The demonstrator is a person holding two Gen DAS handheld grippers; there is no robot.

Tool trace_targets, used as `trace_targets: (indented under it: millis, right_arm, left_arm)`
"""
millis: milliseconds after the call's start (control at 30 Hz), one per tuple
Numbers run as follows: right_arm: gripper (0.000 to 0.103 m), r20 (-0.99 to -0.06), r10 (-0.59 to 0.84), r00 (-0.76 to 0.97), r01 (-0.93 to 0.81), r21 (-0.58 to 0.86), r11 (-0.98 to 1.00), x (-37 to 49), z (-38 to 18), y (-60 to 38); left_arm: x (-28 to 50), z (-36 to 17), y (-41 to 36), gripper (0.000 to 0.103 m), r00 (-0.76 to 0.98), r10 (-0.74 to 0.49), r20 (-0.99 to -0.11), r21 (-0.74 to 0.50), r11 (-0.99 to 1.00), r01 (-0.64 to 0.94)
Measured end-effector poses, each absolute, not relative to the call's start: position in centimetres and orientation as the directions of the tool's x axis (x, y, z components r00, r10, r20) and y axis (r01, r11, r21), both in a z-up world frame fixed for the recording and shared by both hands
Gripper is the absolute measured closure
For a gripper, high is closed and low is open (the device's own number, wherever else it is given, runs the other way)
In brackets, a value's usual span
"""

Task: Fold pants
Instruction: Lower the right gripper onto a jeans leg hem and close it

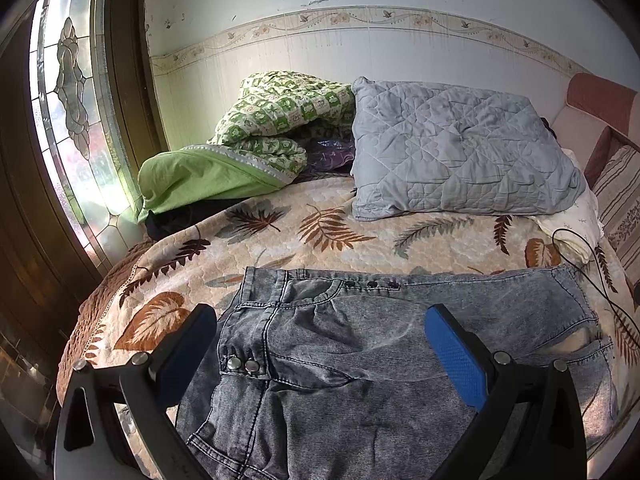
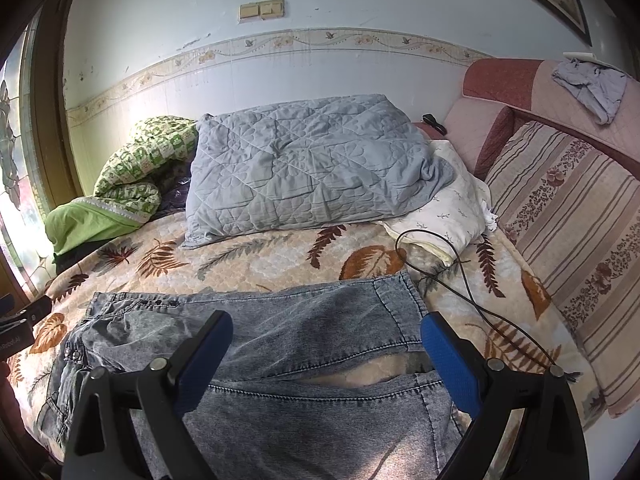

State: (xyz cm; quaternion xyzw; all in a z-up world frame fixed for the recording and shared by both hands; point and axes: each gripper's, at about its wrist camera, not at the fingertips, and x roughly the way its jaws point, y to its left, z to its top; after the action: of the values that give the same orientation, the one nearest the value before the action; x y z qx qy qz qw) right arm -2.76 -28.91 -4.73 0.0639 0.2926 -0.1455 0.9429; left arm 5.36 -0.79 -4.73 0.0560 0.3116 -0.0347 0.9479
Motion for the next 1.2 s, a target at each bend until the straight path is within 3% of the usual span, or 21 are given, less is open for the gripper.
trace_targets:
  millis: [400, 633, 800, 967, 1200]
  right_arm:
    - [0.007, -0.598, -0.224, 0.769, 0.289, 0.013, 0.957, 0.3, -5.4, -29.1]
    - [0.007, -0.676, -0.159, 0.720, 0.240, 0.028, 0.970, 5.1, -7.8, -32.7]
    - [0.007, -0.742, -0.166, 0.649, 0.238, -0.008, 0.971, 9.3, -10.2, -37.5]
    - [0.007, -0.821, -0.102, 0.562, 0.273, 0.068, 0.960, 13.5, -13.2, -42.4]
    - [0.009, -0.862, -0.074, 0.501, 0.395, 0.152, 0.906, 17.1, -16.8, -48.6]
  left_arm:
    - [7.8, -5.7, -0.5, 0.000, 0.786, -0.035, -0.617, 0.099, 0.988, 0.122]
    - [14.4, -8.4, 1.0, 0.000, 0.656, -0.129, -0.743, 0.029, 0.974, 0.223]
    - [21.6, -11.1, 3.5, 0.000, 0.565, -0.096, -0.820, 0.026, 0.979, 0.204]
    - [27.3, -12.5, 5.5, 0.000, 0.503, -0.097, -0.859, 0.006, 0.980, 0.200]
    - [32.7, -14.2, 7.9, 0.000, 0.421, -0.140, -0.896, -0.079, 0.984, 0.158]
